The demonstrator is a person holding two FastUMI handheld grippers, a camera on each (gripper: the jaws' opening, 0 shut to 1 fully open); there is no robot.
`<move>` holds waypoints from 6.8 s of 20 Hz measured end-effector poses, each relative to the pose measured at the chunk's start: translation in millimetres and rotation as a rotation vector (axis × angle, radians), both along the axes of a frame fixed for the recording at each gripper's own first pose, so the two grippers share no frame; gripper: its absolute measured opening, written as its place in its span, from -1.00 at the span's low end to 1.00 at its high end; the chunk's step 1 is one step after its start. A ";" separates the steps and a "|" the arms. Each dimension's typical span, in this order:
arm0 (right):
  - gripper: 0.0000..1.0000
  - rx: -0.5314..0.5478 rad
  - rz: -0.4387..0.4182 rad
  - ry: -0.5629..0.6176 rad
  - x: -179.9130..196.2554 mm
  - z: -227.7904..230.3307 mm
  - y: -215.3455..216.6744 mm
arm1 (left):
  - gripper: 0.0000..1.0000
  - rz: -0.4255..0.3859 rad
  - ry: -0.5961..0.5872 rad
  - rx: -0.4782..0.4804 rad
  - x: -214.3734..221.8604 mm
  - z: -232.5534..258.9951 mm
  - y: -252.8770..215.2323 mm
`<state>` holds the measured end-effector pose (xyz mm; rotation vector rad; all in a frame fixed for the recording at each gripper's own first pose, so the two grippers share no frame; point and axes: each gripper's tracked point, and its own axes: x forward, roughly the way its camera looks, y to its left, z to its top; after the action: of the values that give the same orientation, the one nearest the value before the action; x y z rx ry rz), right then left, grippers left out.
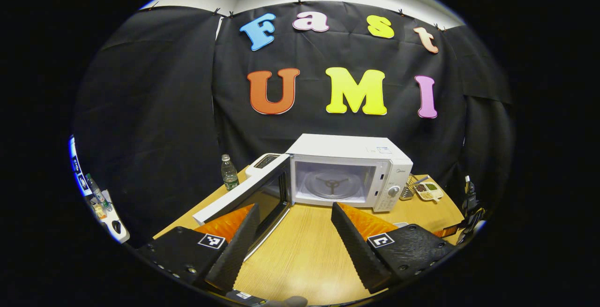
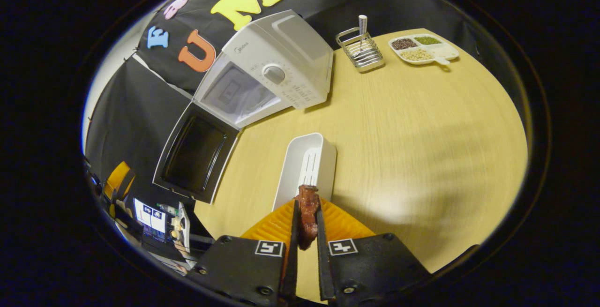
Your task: Open the microwave oven with the left hand, put the food in, and close the microwave oven.
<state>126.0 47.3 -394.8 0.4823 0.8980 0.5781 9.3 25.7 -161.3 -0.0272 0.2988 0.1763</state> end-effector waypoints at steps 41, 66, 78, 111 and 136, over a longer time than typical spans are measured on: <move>-0.73 0.394 -0.852 -0.251 288.8 71.0 303.0 | 0.89 -0.289 0.003 0.033 38.6 -47.7 60.3; 0.80 0.032 -0.752 -0.462 292.7 64.1 296.7 | 0.89 -0.279 0.018 0.018 30.9 -58.0 51.3; 0.82 -0.181 -0.610 -0.571 294.1 61.4 293.9 | 0.88 -0.271 0.010 0.034 28.6 -57.3 42.3; 0.82 -0.288 -0.457 -0.679 1.6 303.5 82.3 | -1.00 0.062 -0.153 0.036 37.0 -32.1 228.5; 0.82 -0.305 -0.598 -0.477 -61.8 243.6 9.1 | -1.00 -0.237 -0.039 -0.081 47.0 -126.8 78.9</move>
<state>64.2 56.4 -151.3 0.2927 0.3420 -0.0046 56.3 104.6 -288.1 -0.0754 0.2675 -0.0721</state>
